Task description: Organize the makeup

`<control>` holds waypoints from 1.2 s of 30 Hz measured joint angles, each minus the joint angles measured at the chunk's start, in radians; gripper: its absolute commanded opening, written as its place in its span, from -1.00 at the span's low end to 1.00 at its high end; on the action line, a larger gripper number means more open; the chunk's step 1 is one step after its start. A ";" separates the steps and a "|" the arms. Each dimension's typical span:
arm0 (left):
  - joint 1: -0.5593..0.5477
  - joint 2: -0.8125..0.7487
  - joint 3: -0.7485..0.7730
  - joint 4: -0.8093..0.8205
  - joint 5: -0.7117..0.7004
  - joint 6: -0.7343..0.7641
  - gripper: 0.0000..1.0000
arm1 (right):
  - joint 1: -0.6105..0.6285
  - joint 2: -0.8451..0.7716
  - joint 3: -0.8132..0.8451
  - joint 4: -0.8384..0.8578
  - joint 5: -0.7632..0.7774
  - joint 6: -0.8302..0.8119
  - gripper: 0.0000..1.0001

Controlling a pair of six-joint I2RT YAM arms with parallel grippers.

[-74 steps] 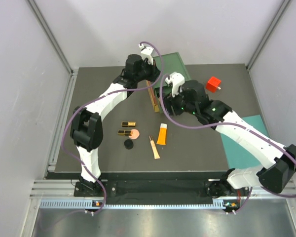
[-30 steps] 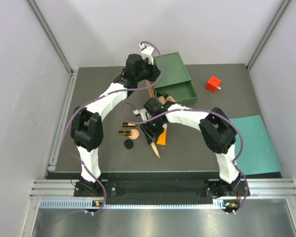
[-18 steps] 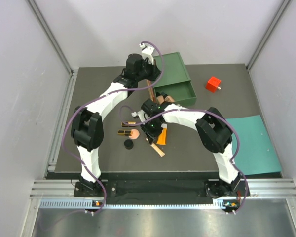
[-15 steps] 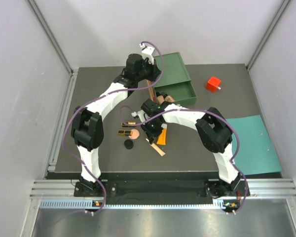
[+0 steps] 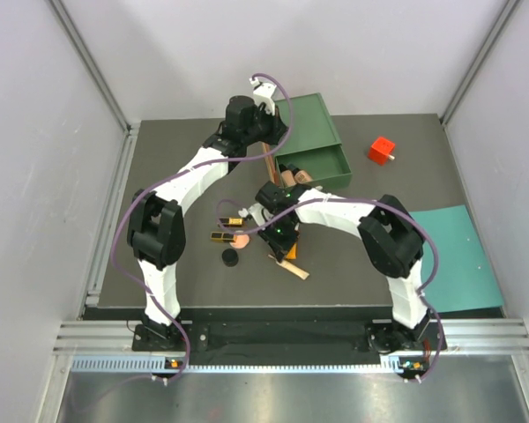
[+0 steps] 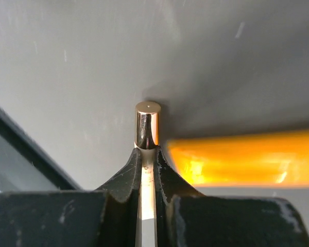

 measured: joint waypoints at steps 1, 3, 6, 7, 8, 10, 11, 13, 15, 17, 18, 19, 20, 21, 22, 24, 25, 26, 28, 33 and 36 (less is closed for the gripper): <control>0.000 0.000 0.000 0.000 0.000 0.000 -1.00 | 0.003 -0.018 -0.014 -0.012 0.006 -0.006 -1.00; 0.000 0.000 0.001 -0.001 0.000 0.000 -1.00 | 0.010 -0.069 -0.047 -0.037 0.017 -0.019 -1.00; 0.000 0.000 0.001 -0.001 0.000 0.000 -1.00 | 0.019 -0.180 -0.071 -0.065 0.031 -0.031 -1.00; 0.000 0.000 0.001 -0.001 0.000 0.000 -1.00 | 0.021 -0.223 -0.071 -0.068 0.034 -0.032 -1.00; 0.000 0.000 0.001 -0.001 0.000 0.000 -1.00 | 0.022 -0.267 -0.071 -0.067 0.037 -0.033 -1.00; 0.000 0.000 0.001 -0.001 0.000 0.000 -1.00 | 0.022 -0.339 -0.053 -0.077 0.043 -0.037 -0.99; 0.000 0.000 0.001 -0.001 0.000 0.000 -1.00 | 0.022 -0.366 -0.032 -0.086 0.050 -0.039 -0.99; 0.000 0.000 0.001 -0.001 0.000 0.000 -1.00 | 0.022 -0.398 0.034 -0.108 0.072 -0.041 -0.98; 0.000 0.000 0.001 -0.001 0.000 0.000 -1.00 | 0.022 -0.414 0.099 -0.115 0.104 -0.047 -0.97; 0.000 0.000 0.001 -0.002 0.000 0.000 -1.00 | 0.022 -0.425 0.163 -0.119 0.150 -0.058 -0.95; 0.000 0.000 0.001 -0.002 0.000 0.000 -1.00 | 0.022 -0.434 0.192 -0.120 0.186 -0.068 -0.94; 0.000 0.000 0.001 -0.002 0.000 0.000 -1.00 | 0.023 -0.441 0.207 -0.119 0.211 -0.077 -0.93; 0.000 0.000 0.001 -0.002 0.000 0.001 -1.00 | 0.023 -0.454 0.224 -0.114 0.255 -0.093 -0.92; 0.000 0.000 0.001 -0.002 0.000 0.001 -1.00 | 0.023 -0.465 0.233 -0.110 0.294 -0.106 -0.92; 0.000 0.000 0.001 -0.002 0.000 0.001 -1.00 | 0.023 -0.474 0.237 -0.105 0.326 -0.119 -0.91; 0.000 0.000 0.001 -0.002 0.000 0.001 -1.00 | 0.021 -0.492 0.240 -0.093 0.405 -0.157 -0.91; 0.000 0.000 0.001 -0.002 0.000 0.001 -1.00 | 0.018 -0.494 0.243 -0.092 0.434 -0.174 -0.91; 0.000 0.000 0.001 -0.002 0.000 0.001 -1.00 | 0.013 -0.495 0.245 -0.088 0.467 -0.192 -0.91; 0.000 0.000 0.001 -0.002 0.000 0.001 -1.00 | 0.006 -0.493 0.245 -0.083 0.524 -0.224 -0.91; 0.000 0.000 0.001 -0.002 0.000 0.001 -1.00 | -0.016 -0.483 0.244 -0.035 0.641 -0.287 -0.88; 0.000 0.000 0.001 -0.002 0.000 0.001 -1.00 | -0.031 -0.482 0.225 0.033 0.692 -0.343 -0.87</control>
